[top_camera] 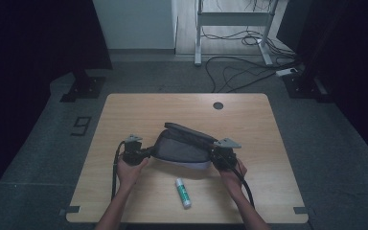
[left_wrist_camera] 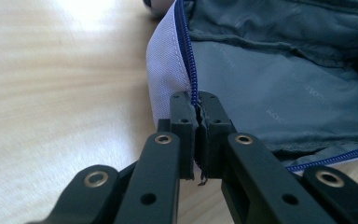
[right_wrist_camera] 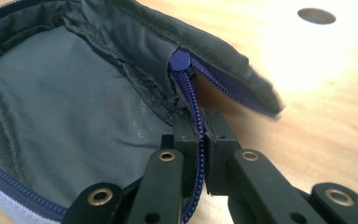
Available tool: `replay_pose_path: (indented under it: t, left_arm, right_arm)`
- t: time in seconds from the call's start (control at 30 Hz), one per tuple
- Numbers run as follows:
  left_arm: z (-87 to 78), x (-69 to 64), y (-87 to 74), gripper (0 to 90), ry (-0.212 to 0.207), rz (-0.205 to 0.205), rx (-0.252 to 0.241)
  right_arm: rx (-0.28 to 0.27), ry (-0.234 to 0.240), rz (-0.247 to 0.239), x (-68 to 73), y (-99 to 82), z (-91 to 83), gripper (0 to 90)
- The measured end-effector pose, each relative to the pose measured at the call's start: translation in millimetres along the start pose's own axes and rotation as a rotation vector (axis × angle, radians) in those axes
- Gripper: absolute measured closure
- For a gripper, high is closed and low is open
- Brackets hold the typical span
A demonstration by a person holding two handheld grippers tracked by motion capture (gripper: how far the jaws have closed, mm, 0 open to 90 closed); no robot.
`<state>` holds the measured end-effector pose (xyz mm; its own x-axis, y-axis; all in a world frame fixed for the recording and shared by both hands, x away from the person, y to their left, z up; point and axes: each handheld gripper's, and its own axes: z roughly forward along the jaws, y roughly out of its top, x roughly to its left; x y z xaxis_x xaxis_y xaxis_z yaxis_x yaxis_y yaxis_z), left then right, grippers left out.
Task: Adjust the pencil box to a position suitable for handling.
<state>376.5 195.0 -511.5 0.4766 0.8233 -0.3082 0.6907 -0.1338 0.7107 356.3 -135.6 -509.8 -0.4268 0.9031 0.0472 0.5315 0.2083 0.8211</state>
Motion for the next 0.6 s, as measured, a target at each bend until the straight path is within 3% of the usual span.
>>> replay_pose_path:
  t: [0.33,0.5,0.6]
  left_arm:
    - [11.1,-3.2,-11.2,82.8,-0.004,0.001,0.038]
    - [12.1,-4.8,-11.1,79.9,-0.005,0.002,0.035]
    - [13.7,-5.8,-12.0,69.1,-0.006,-0.009,0.026]
  right_arm:
    - [0.07,0.004,0.011,-5.5,-20.2,13.4,83.0]
    - [0.078,0.023,0.021,-7.7,-25.3,16.4,75.4]
    - [0.074,0.028,0.015,-7.8,-24.2,15.5,70.1]
